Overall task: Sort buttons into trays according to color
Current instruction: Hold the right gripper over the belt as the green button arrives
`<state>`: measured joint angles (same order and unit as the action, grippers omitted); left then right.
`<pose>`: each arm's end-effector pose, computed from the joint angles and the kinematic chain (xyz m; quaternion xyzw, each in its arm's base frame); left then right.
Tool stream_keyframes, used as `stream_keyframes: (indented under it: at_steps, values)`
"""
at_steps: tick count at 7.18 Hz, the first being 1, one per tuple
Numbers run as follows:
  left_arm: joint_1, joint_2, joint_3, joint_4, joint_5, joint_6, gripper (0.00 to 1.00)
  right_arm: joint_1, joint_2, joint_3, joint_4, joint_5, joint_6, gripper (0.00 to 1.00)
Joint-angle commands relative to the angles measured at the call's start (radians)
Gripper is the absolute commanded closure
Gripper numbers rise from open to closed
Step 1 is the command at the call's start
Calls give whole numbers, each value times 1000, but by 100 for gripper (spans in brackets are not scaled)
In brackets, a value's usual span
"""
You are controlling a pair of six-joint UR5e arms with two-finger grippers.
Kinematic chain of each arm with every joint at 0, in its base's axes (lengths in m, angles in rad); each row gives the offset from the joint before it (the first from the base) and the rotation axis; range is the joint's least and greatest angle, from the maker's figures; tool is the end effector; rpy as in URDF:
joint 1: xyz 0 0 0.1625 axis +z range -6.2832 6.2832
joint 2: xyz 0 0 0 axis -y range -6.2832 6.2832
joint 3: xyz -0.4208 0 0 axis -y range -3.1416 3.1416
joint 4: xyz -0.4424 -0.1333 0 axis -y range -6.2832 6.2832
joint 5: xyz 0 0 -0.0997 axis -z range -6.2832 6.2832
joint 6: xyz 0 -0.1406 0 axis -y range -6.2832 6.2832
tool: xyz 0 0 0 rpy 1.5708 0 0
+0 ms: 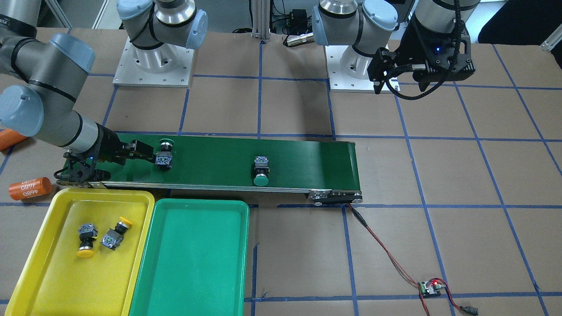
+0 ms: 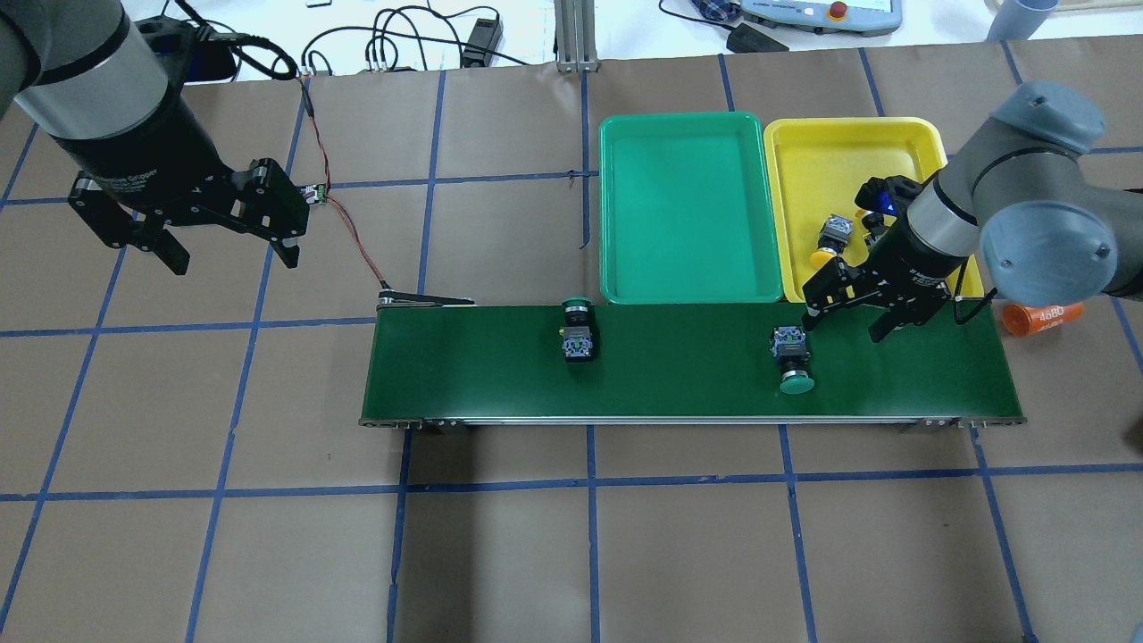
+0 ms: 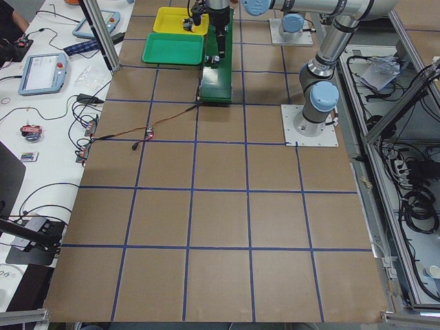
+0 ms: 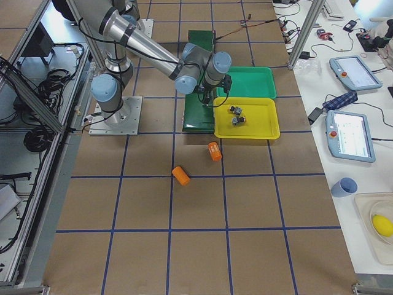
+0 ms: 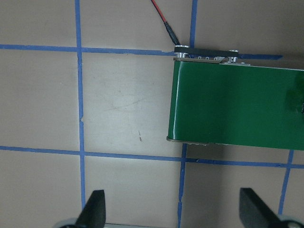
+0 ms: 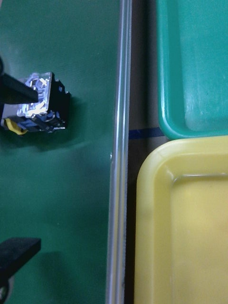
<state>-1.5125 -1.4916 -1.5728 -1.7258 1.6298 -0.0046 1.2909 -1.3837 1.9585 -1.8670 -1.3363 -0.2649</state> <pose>-0.0959 -0.5027 0.4684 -0.0303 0.9984 0.0397 0.0284 0.0192 -0.5339 0.1765 0.0236 0.9834 0.1016 0.1487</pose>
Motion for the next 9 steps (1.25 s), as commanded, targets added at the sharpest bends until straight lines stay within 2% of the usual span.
stream_keyframes:
  at_steps: [1,6,7,9]
  values:
    - [0,-10,0,6,1,0,0,1,-1,2,0,-4,0,0]
    - [-2,-3,-1,8,-8,0,0,1,0,2,0,-11,-2,0]
    - [-2,1,-1,3,-1,2,0,2,-1,3,0,-35,1,0]
    - [-2,1,-1,2,1,2,0,2,-3,20,0,-84,-3,9]
